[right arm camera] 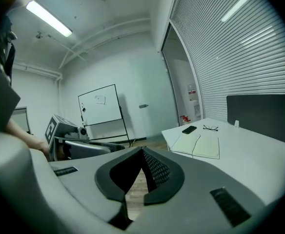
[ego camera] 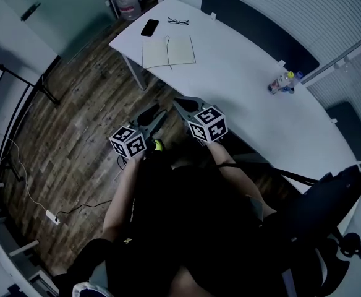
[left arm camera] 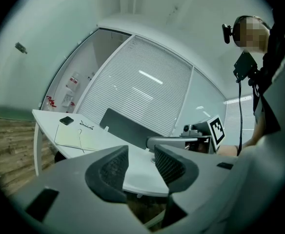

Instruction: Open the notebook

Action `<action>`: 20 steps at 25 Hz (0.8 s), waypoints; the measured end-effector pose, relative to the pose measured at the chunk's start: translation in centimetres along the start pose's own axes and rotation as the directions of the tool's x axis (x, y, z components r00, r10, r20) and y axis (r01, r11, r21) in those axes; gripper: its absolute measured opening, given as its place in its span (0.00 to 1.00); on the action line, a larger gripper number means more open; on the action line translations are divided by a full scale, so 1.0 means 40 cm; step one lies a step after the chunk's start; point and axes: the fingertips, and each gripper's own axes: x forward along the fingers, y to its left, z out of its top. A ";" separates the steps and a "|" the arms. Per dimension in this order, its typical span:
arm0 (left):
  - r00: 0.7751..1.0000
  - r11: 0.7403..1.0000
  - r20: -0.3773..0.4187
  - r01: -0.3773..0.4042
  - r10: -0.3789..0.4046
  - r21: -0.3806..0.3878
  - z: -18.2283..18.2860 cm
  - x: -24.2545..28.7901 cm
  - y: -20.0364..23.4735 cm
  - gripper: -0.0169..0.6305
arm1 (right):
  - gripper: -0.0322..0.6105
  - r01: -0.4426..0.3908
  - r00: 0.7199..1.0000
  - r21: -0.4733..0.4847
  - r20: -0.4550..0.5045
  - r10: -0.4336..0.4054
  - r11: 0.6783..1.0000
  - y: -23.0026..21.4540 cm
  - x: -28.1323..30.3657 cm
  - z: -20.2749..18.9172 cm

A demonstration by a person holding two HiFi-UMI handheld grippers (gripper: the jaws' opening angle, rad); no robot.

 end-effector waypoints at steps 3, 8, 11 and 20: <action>1.000 1.000 0.001 -0.001 0.001 -0.002 0.001 -0.021 -0.007 0.30 | 0.07 -0.003 1.000 0.017 0.012 0.002 1.000 0.018 -0.005 0.008; 1.000 1.000 -0.024 0.008 -0.008 -0.007 -0.008 -0.053 0.002 0.30 | 0.07 0.008 1.000 0.011 0.018 -0.008 1.000 0.046 0.004 0.018; 0.999 1.000 -0.027 0.018 -0.018 -0.003 0.005 -0.071 0.004 0.30 | 0.07 0.013 1.000 -0.011 0.008 -0.013 1.000 0.068 0.011 0.031; 0.999 0.999 -0.021 0.044 -0.044 0.000 0.004 -0.095 -0.017 0.30 | 0.07 0.026 1.000 -0.016 0.006 -0.026 1.000 0.116 0.004 0.020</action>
